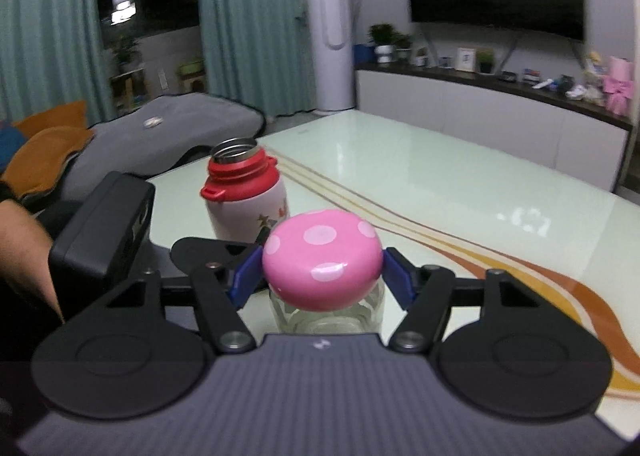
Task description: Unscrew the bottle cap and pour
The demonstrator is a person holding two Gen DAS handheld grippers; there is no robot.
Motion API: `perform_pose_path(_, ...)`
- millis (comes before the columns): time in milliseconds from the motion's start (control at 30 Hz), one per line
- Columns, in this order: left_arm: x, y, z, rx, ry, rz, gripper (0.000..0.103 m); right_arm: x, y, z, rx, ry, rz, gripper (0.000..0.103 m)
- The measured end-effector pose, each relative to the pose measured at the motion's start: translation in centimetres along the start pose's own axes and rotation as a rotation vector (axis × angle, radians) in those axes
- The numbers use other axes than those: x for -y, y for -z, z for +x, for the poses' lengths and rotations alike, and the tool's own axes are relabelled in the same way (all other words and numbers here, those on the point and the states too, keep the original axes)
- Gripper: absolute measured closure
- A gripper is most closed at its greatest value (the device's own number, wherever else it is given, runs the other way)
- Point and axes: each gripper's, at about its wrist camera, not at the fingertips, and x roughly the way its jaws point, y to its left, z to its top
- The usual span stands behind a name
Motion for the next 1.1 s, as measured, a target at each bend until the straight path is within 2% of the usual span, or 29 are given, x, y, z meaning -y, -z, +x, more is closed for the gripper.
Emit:
perform_pose_path(467, -0.4, 0.0, 0.1, -0.008, 0.01, -0.007, 0.03, 3.8, -1.3, 0.9, -0.048, -0.306, -0.187, 0.038)
perform_pose_path(700, -0.2, 0.1, 0.1, -0.008, 0.008, -0.003, 0.03, 5.0, -1.5, 0.8, -0.046, -0.404, -0.239, 0.035)
perform_pose_path(767, -0.1, 0.2, 0.1, -0.007, 0.007, -0.001, 0.03, 5.2, -1.5, 0.6, -0.032, -0.393, -0.198, 0.008)
perform_pose_path(800, -0.1, 0.2, 0.1, -0.008, 0.007, -0.001, 0.03, 5.3, -1.5, 0.5, -0.026, -0.385, -0.192, 0.003)
perform_pose_path(933, -0.9, 0.2, 0.1, -0.007, 0.009, -0.007, 0.03, 4.9, -1.4, -0.7, 0.019, -0.345, -0.14, 0.0)
perform_pose_path(1067, -0.9, -0.2, 0.1, -0.009, 0.007, -0.011, 0.03, 3.0, -1.3, -2.3, 0.09, -0.212, -0.039, 0.0)
perform_pose_path(1100, -0.9, -0.2, 0.1, -0.008, 0.006, -0.01, 0.03, 2.3, -1.4, -2.6, 0.112, -0.143, 0.021, 0.0)
